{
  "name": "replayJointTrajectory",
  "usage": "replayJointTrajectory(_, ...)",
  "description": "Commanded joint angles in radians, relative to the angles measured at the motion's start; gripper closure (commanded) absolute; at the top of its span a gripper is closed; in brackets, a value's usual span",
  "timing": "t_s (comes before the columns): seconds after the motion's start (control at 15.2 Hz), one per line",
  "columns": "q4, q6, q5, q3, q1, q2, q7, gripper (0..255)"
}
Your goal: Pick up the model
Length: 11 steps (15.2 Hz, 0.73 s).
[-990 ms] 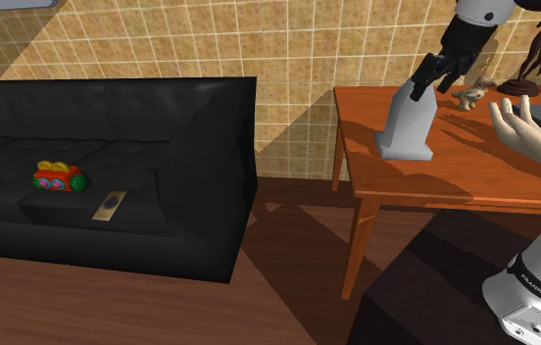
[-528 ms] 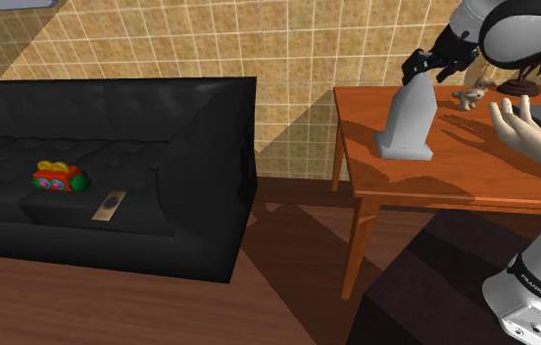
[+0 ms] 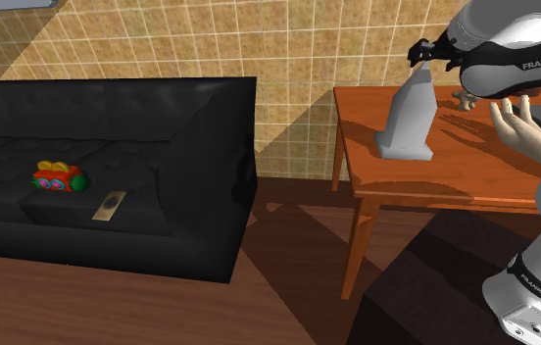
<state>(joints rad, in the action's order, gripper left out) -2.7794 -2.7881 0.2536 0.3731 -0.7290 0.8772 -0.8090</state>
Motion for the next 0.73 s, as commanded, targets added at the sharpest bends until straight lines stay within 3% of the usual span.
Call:
replayJointTrajectory(0.0, -0.020, -0.034, 0.006, 0.017, -0.019, -0.003, -0.020, 0)
replayJointTrajectory(0.4, -0.067, -0.102, 0.016, 0.053, -0.048, -0.017, -0.053, 0)
replayJointTrajectory(0.46, -0.067, -0.101, 0.016, 0.053, -0.047, -0.016, -0.053, 255)
replayJointTrajectory(0.66, -0.067, -0.099, 0.016, 0.053, -0.046, -0.015, -0.053, 255)
